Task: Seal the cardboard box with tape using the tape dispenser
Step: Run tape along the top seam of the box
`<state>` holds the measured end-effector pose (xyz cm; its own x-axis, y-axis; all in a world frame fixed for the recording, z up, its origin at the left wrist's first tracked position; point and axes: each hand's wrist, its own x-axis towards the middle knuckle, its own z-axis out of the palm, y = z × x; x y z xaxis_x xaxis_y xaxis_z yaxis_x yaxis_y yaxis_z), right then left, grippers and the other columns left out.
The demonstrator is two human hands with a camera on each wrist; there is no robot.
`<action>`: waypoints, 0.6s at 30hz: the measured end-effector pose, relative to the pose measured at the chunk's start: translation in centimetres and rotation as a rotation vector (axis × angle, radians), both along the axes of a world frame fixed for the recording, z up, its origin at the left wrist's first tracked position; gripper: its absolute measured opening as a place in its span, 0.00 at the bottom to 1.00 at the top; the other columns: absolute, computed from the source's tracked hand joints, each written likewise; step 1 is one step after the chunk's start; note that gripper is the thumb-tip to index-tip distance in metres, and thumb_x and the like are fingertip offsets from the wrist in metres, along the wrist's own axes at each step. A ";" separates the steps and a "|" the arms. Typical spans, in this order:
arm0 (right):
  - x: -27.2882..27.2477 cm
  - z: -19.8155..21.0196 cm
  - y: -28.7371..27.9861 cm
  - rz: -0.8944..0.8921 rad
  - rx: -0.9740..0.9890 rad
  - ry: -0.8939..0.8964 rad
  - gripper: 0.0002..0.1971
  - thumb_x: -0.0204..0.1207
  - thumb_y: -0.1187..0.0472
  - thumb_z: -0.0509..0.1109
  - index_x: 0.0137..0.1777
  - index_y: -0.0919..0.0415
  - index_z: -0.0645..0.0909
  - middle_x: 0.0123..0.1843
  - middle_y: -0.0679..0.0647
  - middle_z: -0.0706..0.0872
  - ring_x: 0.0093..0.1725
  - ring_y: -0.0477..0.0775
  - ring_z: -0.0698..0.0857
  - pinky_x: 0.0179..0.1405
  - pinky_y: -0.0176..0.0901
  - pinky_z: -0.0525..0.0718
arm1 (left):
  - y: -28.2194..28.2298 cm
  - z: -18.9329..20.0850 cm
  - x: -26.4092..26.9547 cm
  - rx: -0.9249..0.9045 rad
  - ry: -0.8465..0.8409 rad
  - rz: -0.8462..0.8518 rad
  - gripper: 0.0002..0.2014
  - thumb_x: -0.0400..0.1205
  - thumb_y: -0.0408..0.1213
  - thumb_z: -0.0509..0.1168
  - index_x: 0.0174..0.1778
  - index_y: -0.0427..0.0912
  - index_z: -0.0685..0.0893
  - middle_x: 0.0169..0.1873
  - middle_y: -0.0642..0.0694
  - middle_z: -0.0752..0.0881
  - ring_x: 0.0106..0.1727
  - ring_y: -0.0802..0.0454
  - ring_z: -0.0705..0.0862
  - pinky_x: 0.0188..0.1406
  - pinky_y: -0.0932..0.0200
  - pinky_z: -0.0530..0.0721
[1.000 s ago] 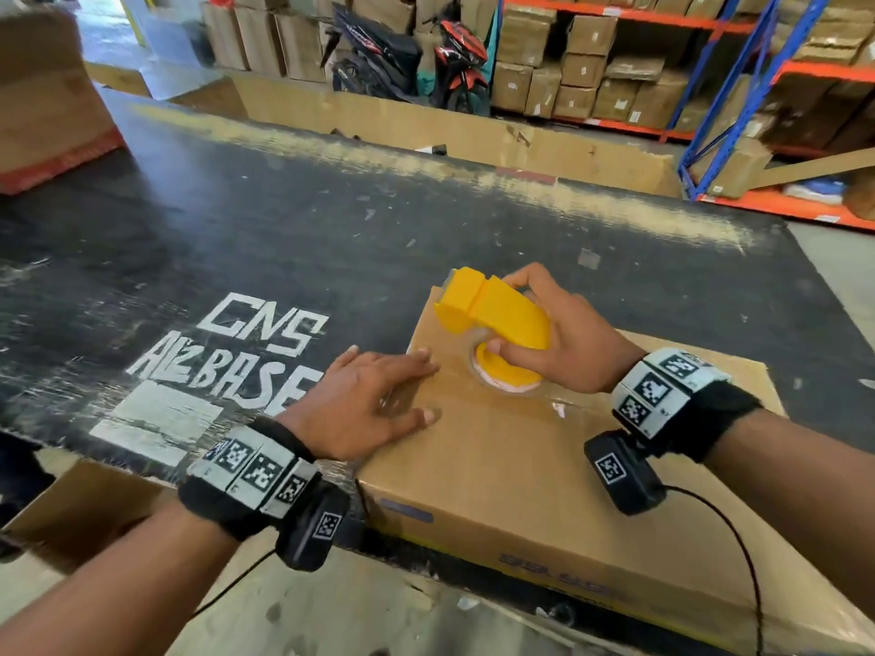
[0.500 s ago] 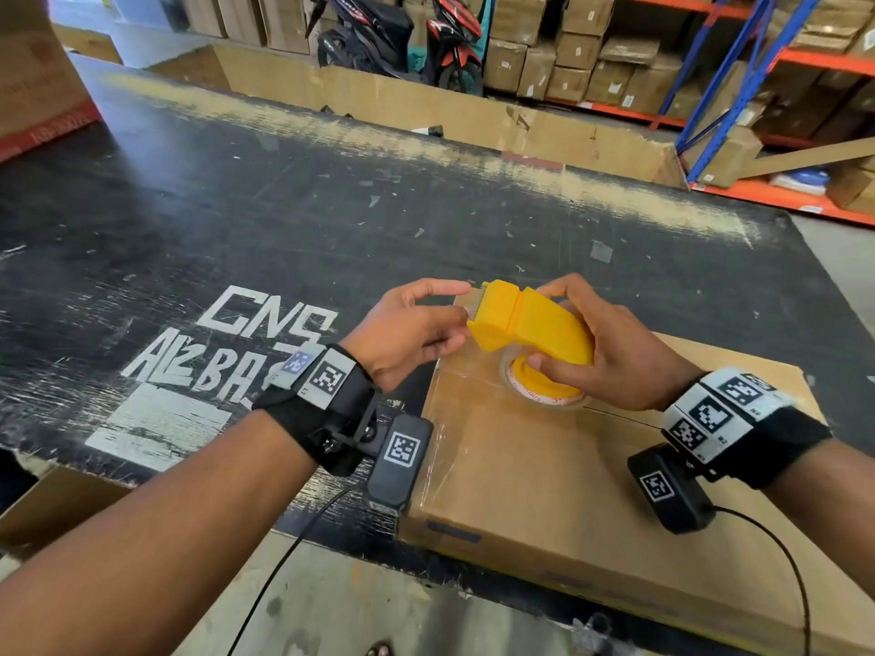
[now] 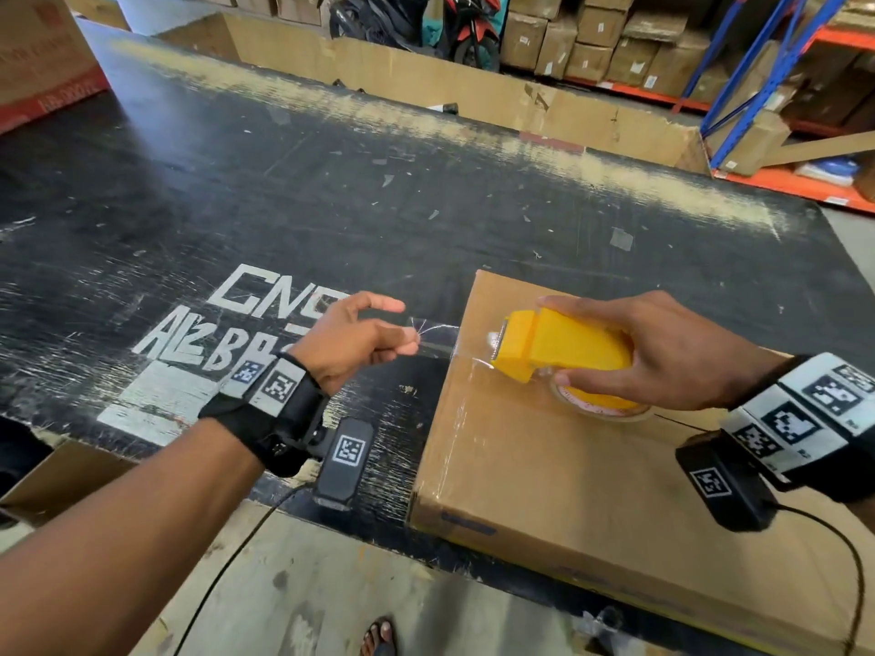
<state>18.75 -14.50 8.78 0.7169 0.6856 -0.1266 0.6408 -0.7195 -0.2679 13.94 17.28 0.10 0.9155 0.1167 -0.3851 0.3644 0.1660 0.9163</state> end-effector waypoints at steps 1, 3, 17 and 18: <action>0.0 0.0 0.2 0.005 -0.015 0.002 0.45 0.65 0.20 0.61 0.84 0.33 0.61 0.57 0.45 0.88 0.46 0.49 0.84 0.46 0.47 0.84 | -0.2 -0.8 -0.1 -0.014 0.026 -0.007 0.23 0.78 0.22 0.73 0.68 0.34 0.78 0.41 0.36 0.93 0.37 0.52 0.94 0.37 0.64 0.87; 0.2 0.0 0.4 0.009 -0.039 0.005 0.45 0.65 0.20 0.60 0.84 0.32 0.60 0.58 0.47 0.88 0.46 0.50 0.84 0.47 0.50 0.85 | -1.0 -2.4 -0.2 -0.043 0.090 -0.040 0.22 0.78 0.21 0.72 0.68 0.31 0.78 0.42 0.35 0.93 0.36 0.52 0.94 0.33 0.66 0.87; 0.2 -0.1 0.2 -0.024 -0.035 0.030 0.41 0.69 0.29 0.67 0.84 0.32 0.62 0.52 0.49 0.88 0.43 0.49 0.84 0.44 0.47 0.83 | -4.9 0.0 -3.0 0.864 -0.435 -0.715 0.38 0.88 0.51 0.61 0.90 0.50 0.49 0.91 0.54 0.48 0.90 0.61 0.44 0.88 0.60 0.47; 0.2 -0.1 0.2 -0.019 -0.036 0.027 0.41 0.70 0.30 0.68 0.84 0.32 0.62 0.53 0.50 0.88 0.44 0.50 0.84 0.45 0.47 0.83 | -5.6 0.0 -3.3 0.961 -0.389 -0.809 0.41 0.88 0.55 0.57 0.90 0.48 0.41 0.90 0.52 0.38 0.90 0.58 0.37 0.89 0.56 0.43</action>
<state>18.96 -14.30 8.73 0.7260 0.6664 -0.1701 0.6195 -0.7410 -0.2590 10.66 11.70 0.09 0.8871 -0.4355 -0.1529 -0.2608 -0.7463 0.6124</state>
